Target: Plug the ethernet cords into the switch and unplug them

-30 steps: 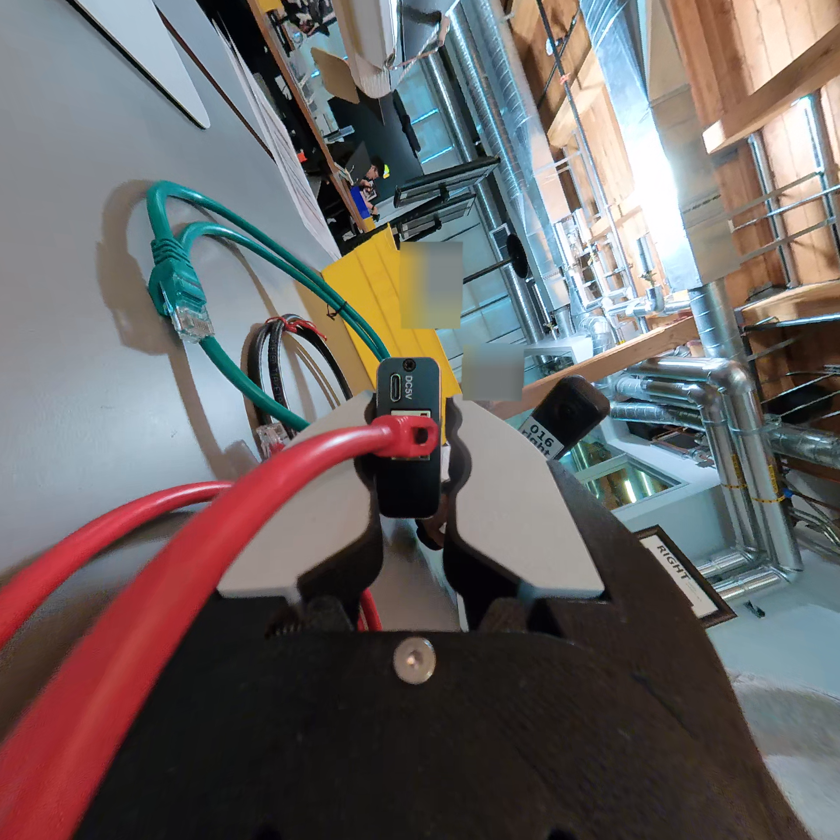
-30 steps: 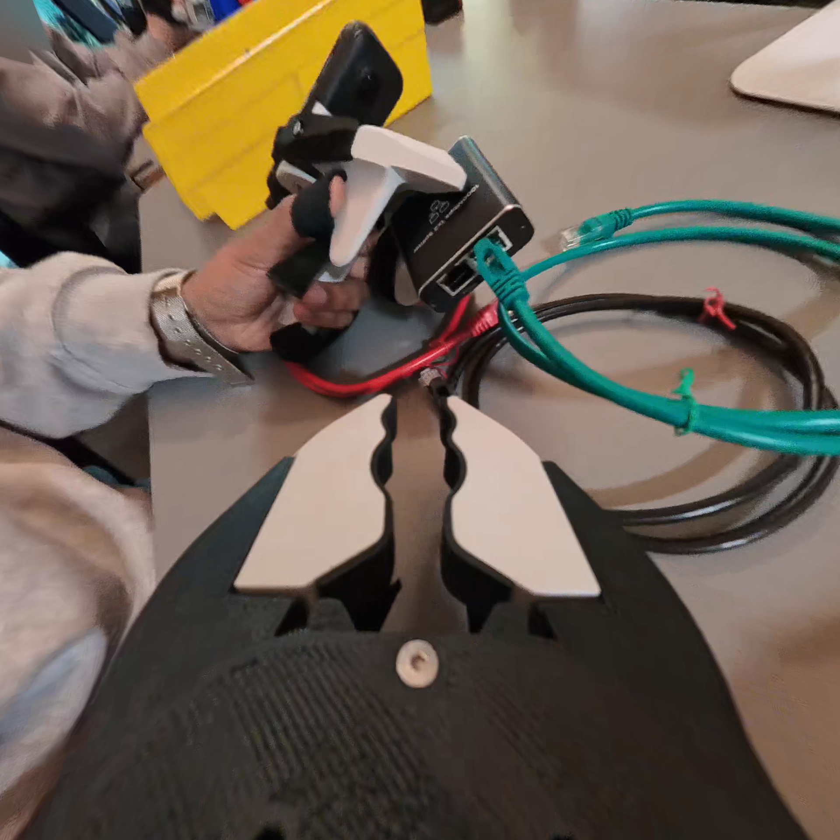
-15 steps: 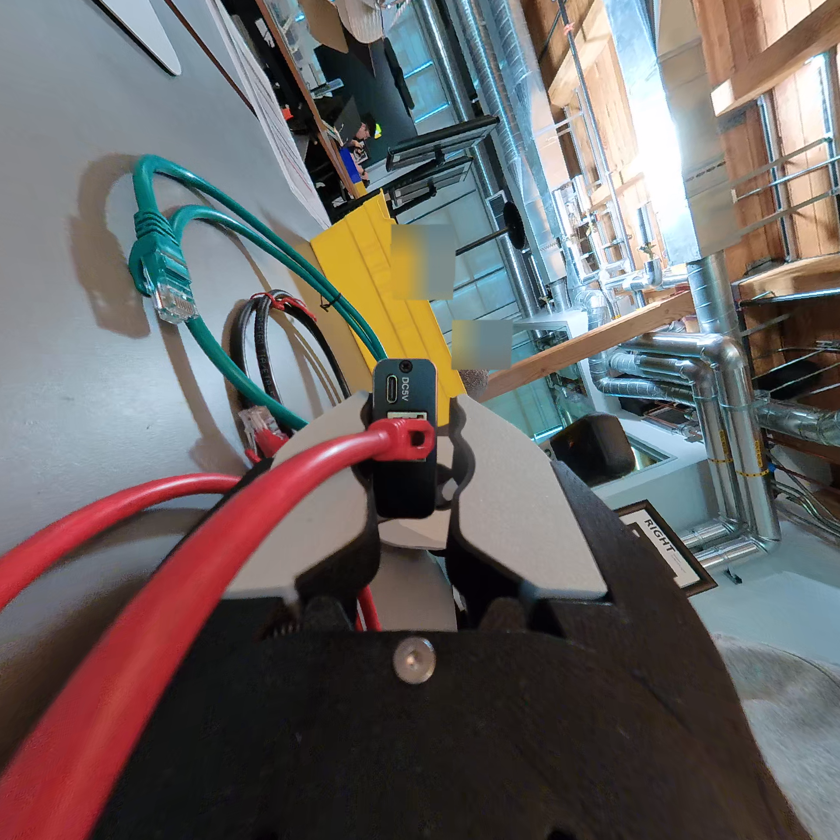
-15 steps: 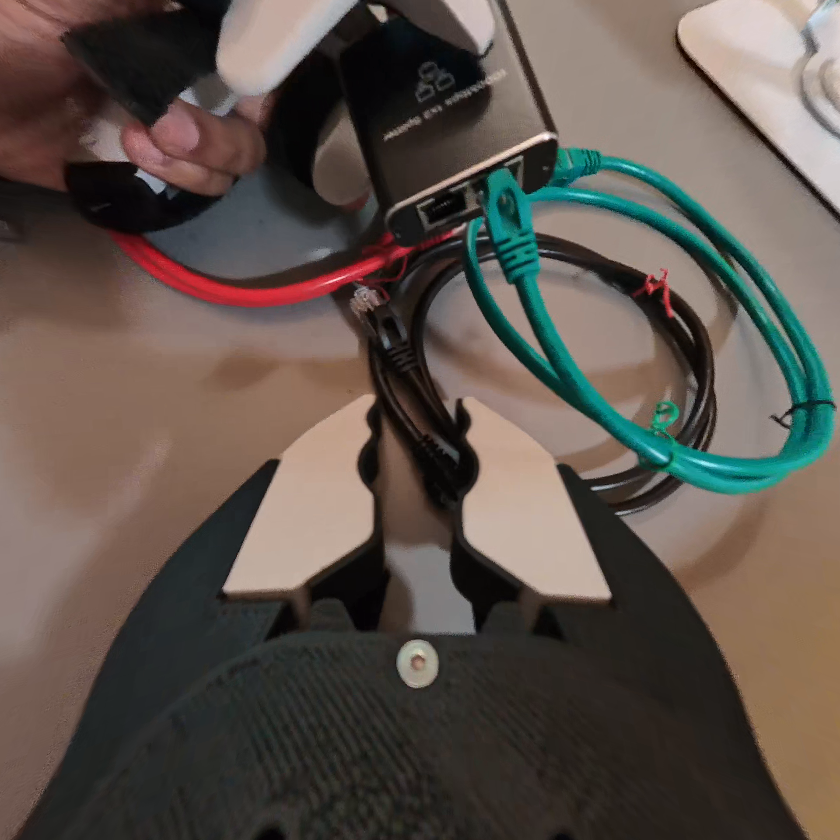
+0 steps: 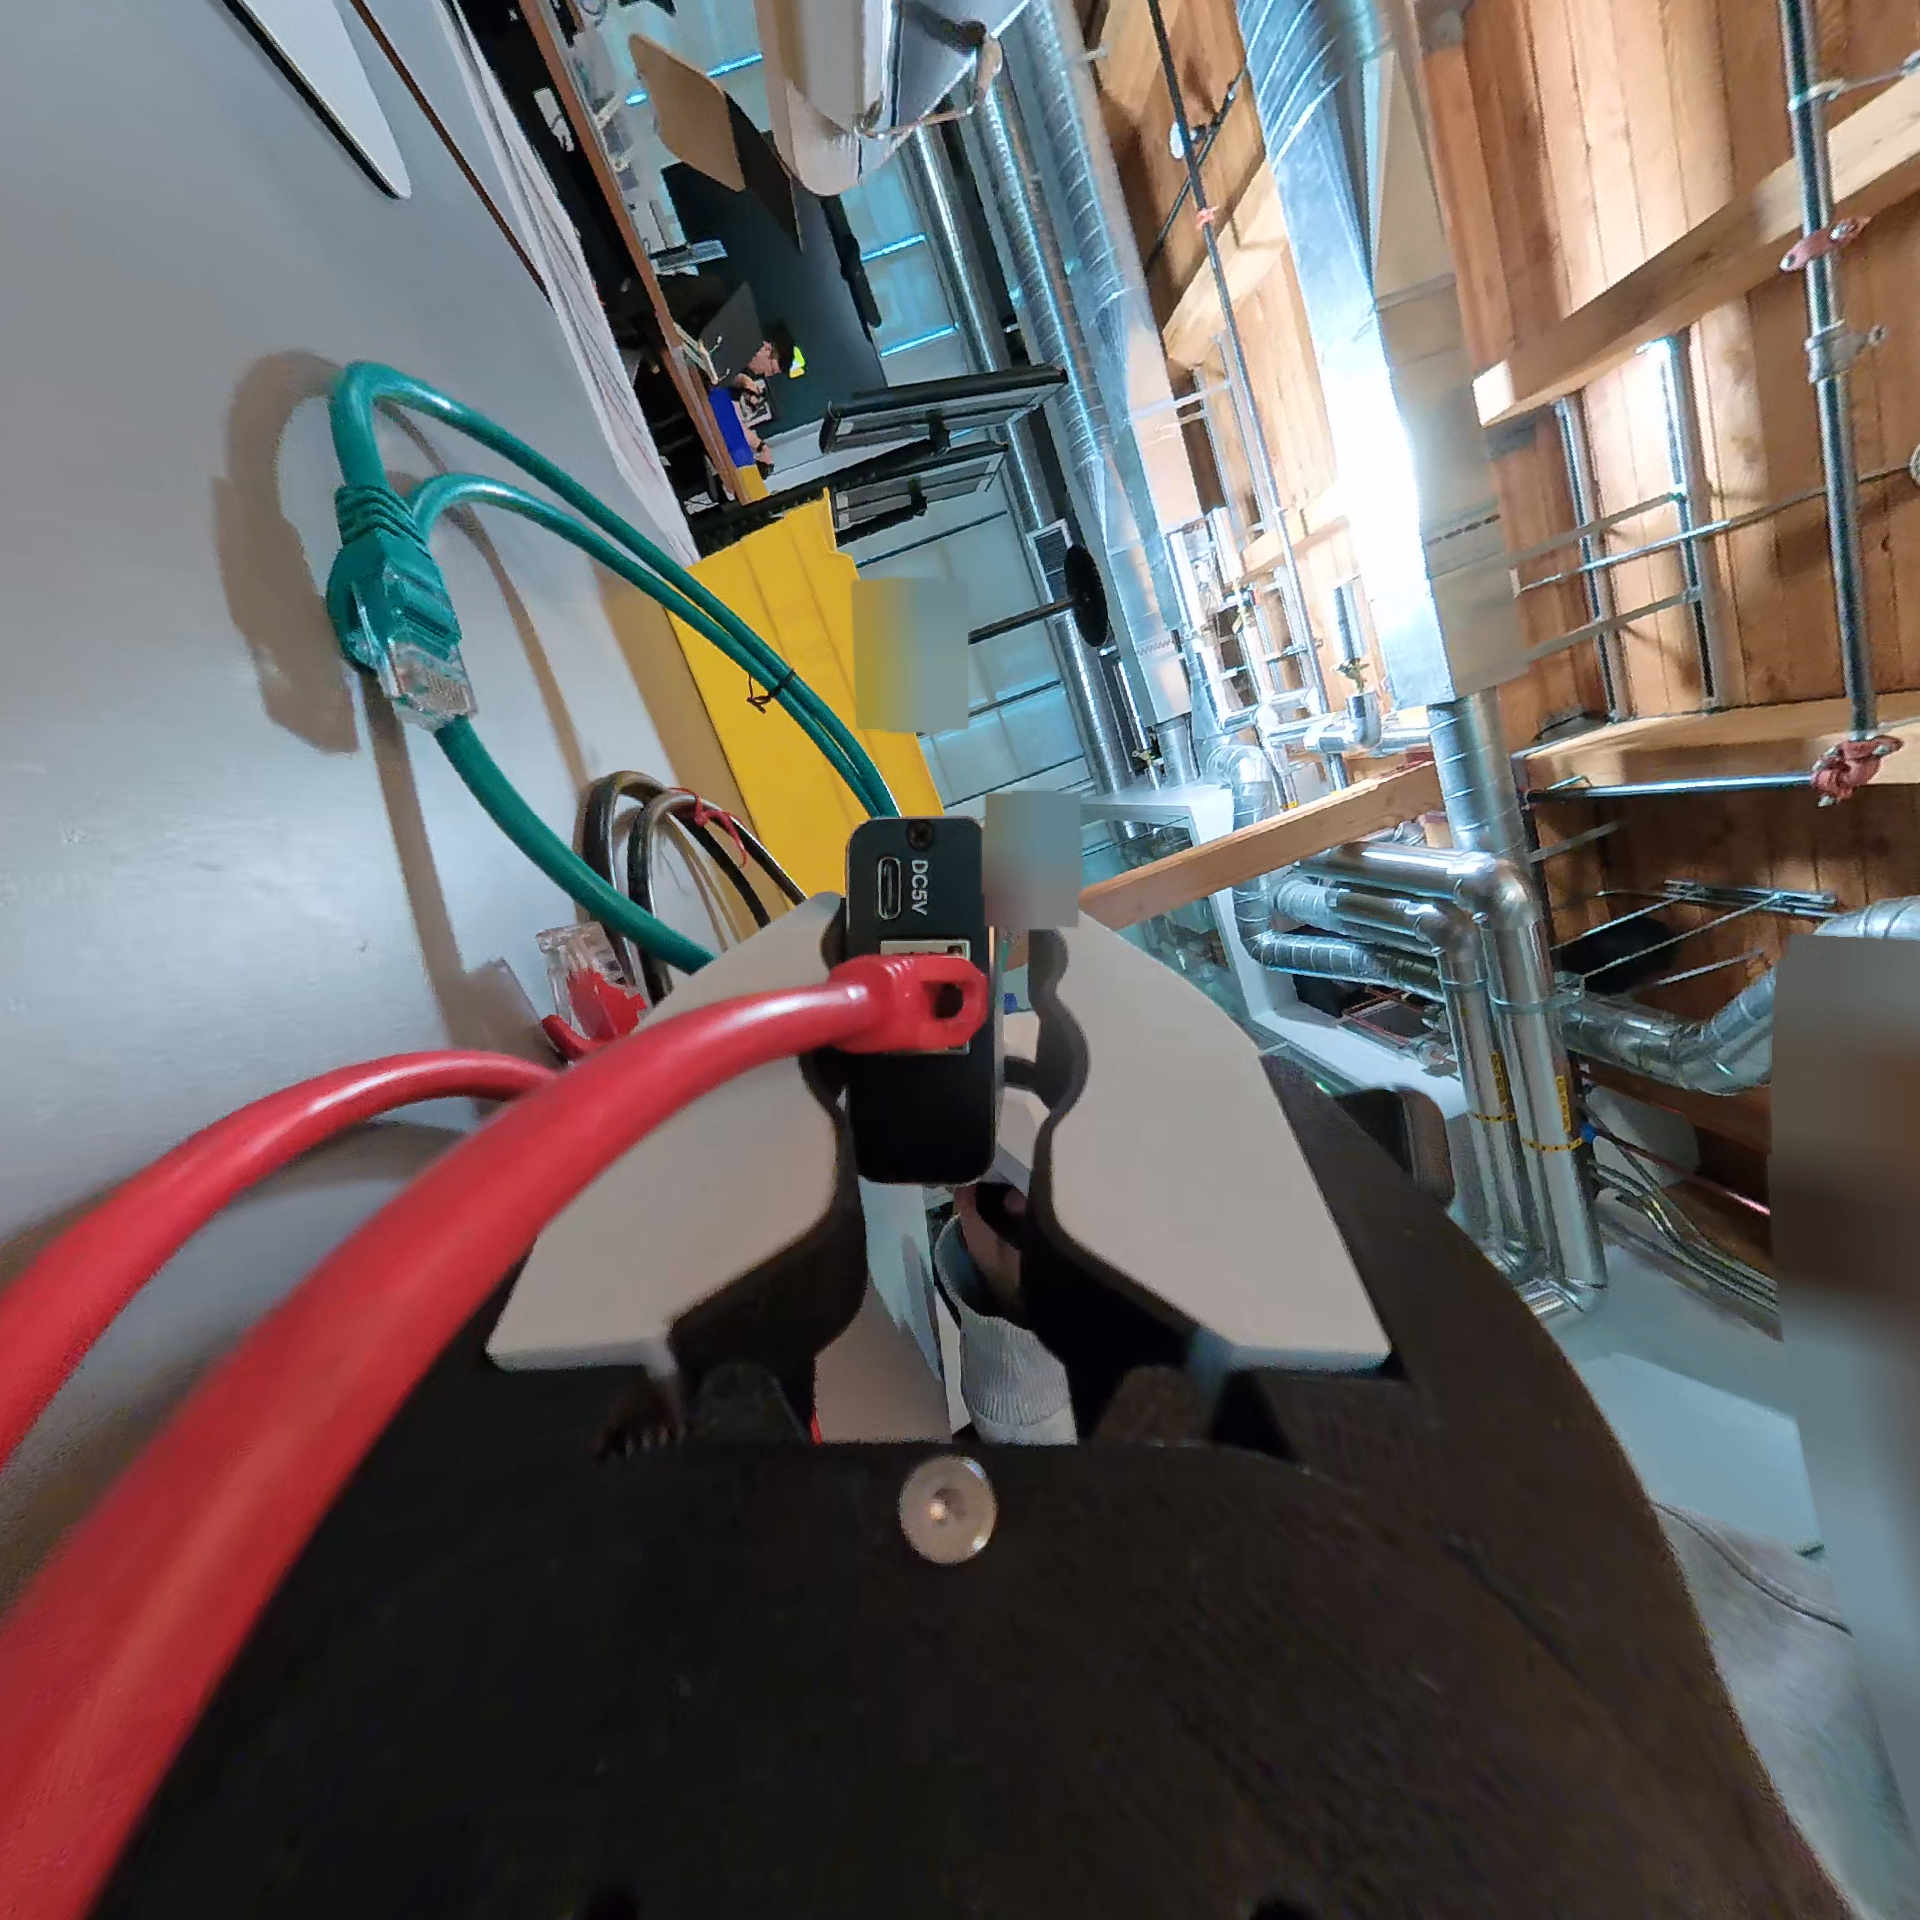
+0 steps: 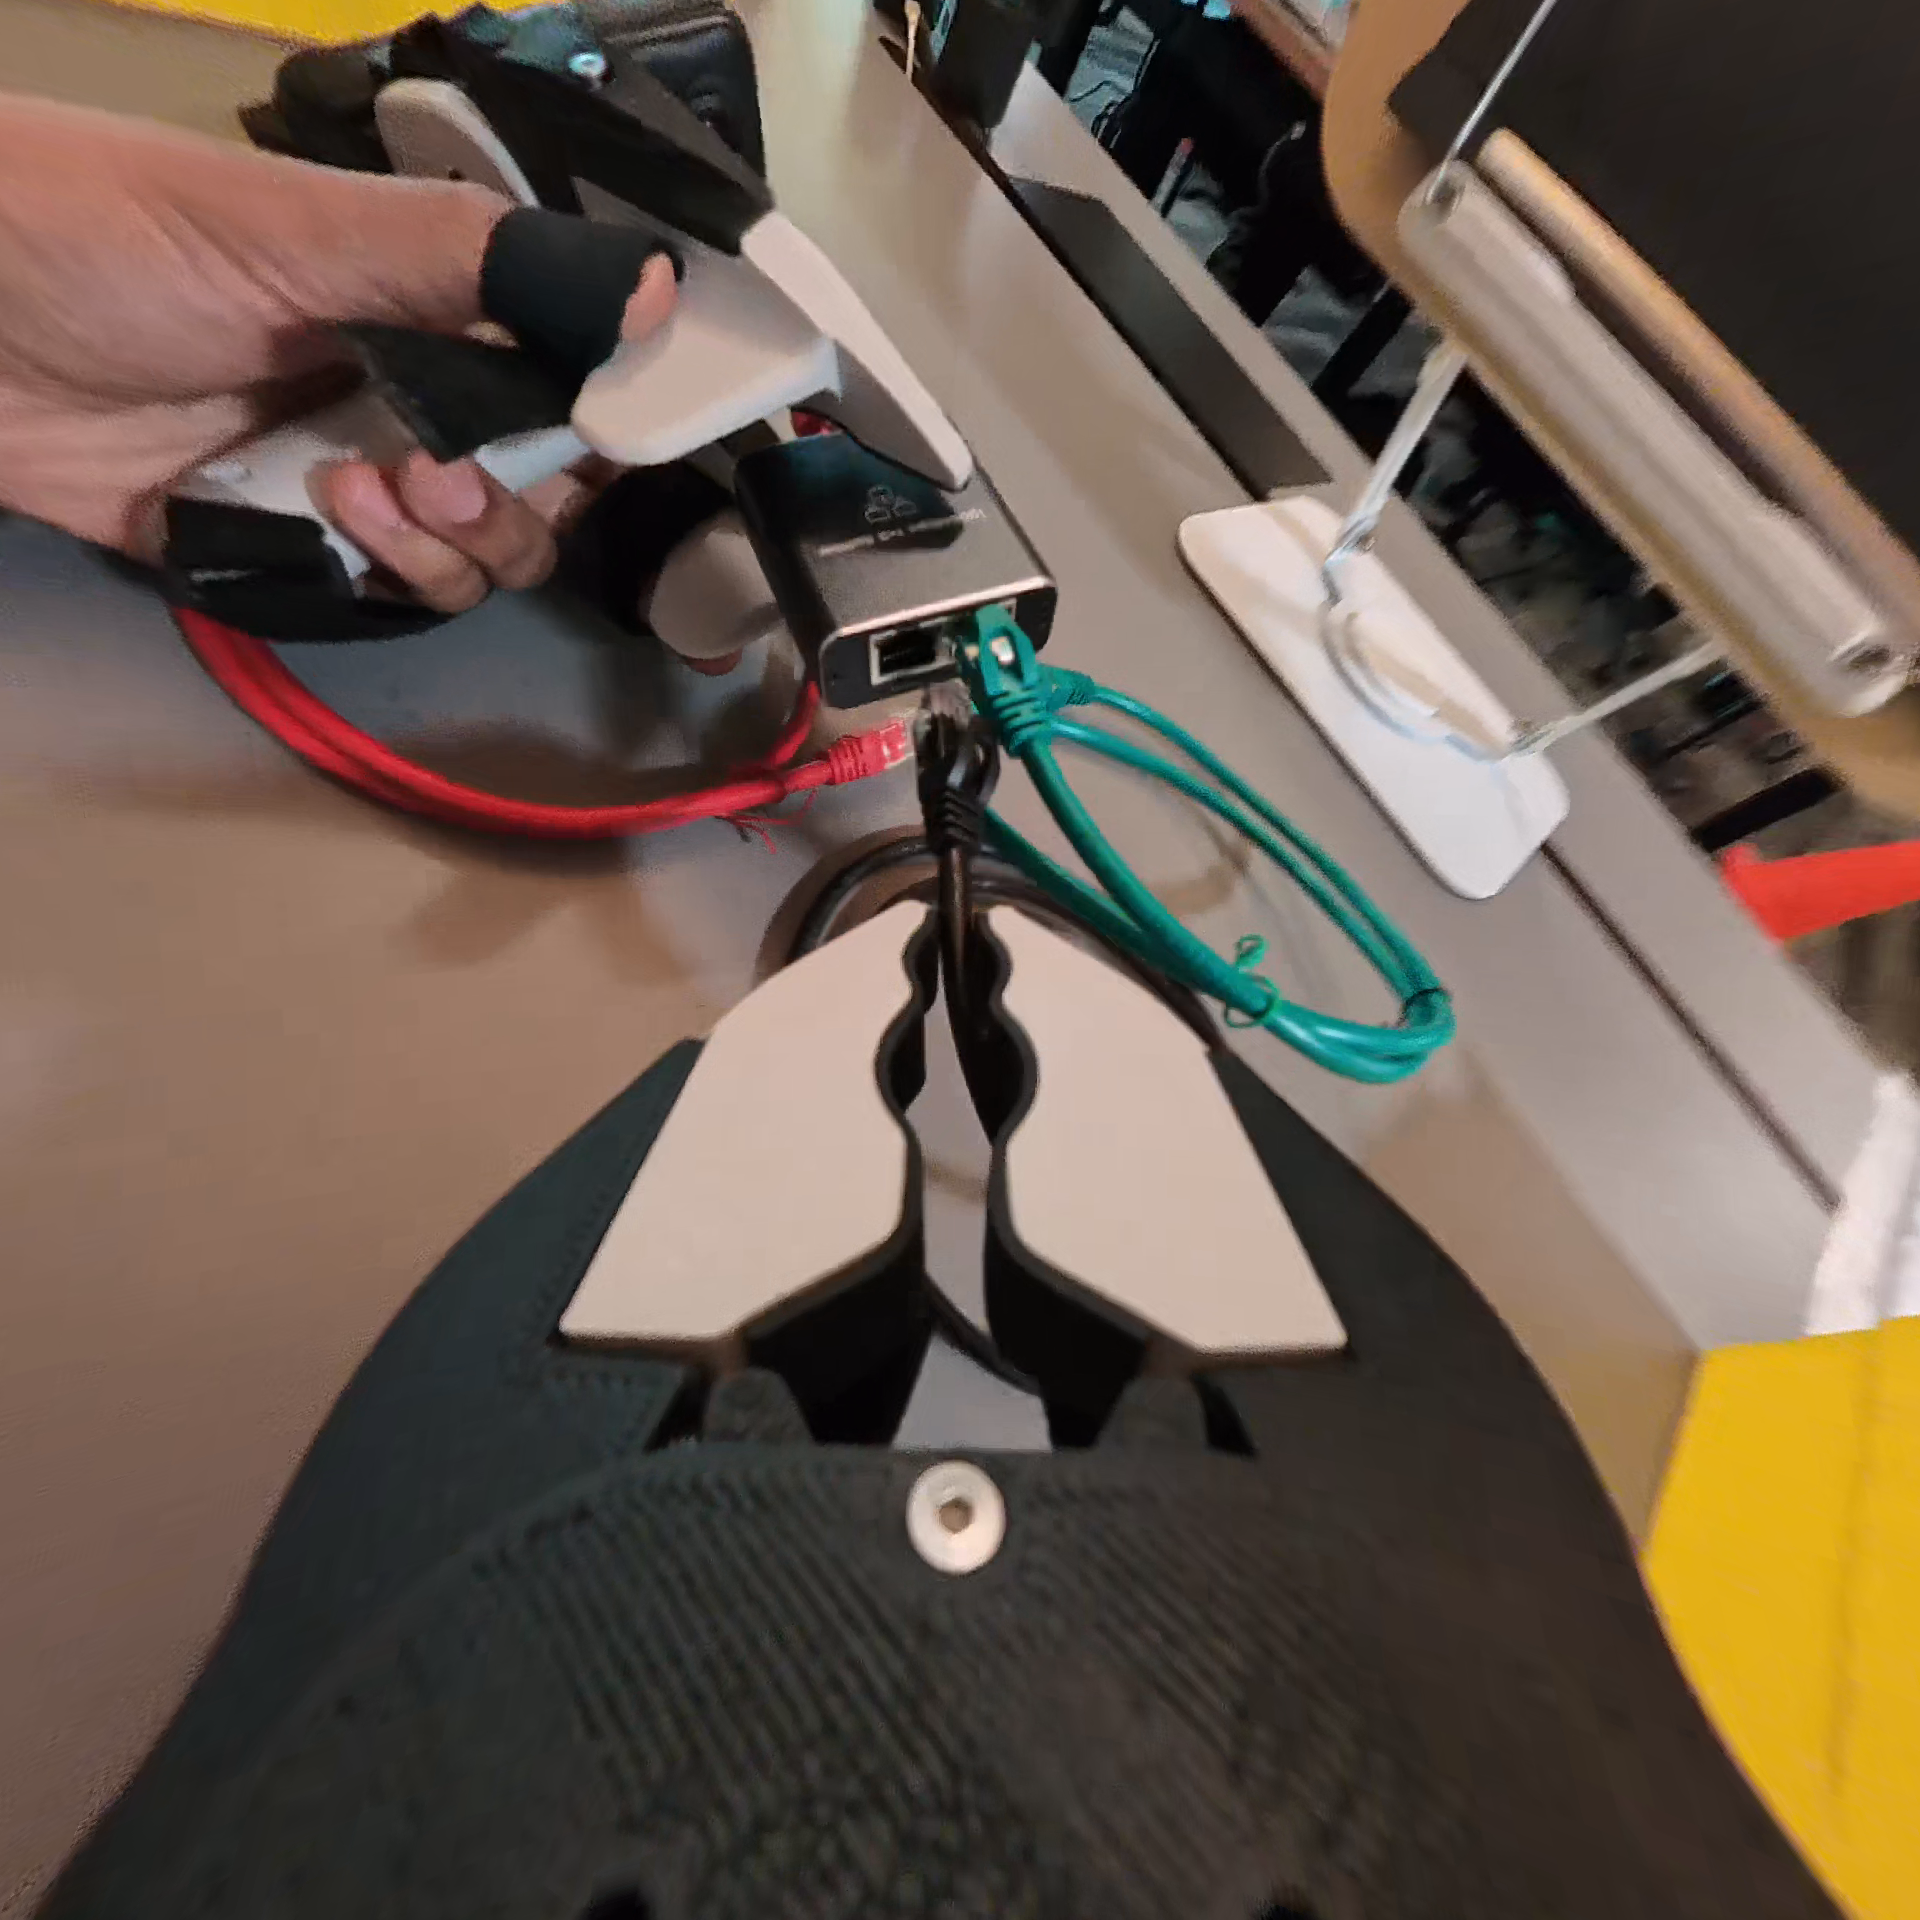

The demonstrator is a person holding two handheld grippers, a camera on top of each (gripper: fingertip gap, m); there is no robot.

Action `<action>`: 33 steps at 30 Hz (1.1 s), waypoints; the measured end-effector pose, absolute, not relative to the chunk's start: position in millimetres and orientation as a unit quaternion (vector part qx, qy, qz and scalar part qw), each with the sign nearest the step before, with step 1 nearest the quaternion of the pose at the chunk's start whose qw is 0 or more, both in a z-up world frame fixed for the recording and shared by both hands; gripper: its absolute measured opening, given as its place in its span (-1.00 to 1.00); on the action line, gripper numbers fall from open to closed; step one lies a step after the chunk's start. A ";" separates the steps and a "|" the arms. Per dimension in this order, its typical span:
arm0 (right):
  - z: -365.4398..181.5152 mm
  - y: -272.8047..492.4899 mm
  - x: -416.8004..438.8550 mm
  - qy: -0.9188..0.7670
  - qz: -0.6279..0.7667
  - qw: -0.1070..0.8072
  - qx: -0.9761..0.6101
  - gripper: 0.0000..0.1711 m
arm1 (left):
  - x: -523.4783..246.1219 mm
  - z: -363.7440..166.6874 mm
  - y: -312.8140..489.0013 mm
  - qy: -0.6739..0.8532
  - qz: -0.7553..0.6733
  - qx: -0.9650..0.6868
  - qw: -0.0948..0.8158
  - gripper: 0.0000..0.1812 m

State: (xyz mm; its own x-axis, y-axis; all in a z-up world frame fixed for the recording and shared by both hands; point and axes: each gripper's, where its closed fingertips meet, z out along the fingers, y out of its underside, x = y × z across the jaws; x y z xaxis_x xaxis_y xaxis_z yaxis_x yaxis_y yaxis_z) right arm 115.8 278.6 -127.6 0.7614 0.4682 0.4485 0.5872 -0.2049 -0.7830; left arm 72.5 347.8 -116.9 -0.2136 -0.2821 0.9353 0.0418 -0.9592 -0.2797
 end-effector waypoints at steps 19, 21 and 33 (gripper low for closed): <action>-113.8 266.1 84.6 -0.490 -0.224 0.557 -0.632 -0.95 | 72.6 -115.6 343.2 0.094 -0.786 -0.607 0.072 -0.64; -116.7 265.8 83.9 -0.489 -0.203 0.557 -0.640 -0.95 | 72.1 -115.0 343.7 0.090 -0.789 -0.604 0.069 -0.63; -129.6 269.3 82.7 -0.373 0.022 0.547 -0.749 -0.92 | 71.8 -114.1 341.7 0.093 -0.792 -0.600 0.063 -0.62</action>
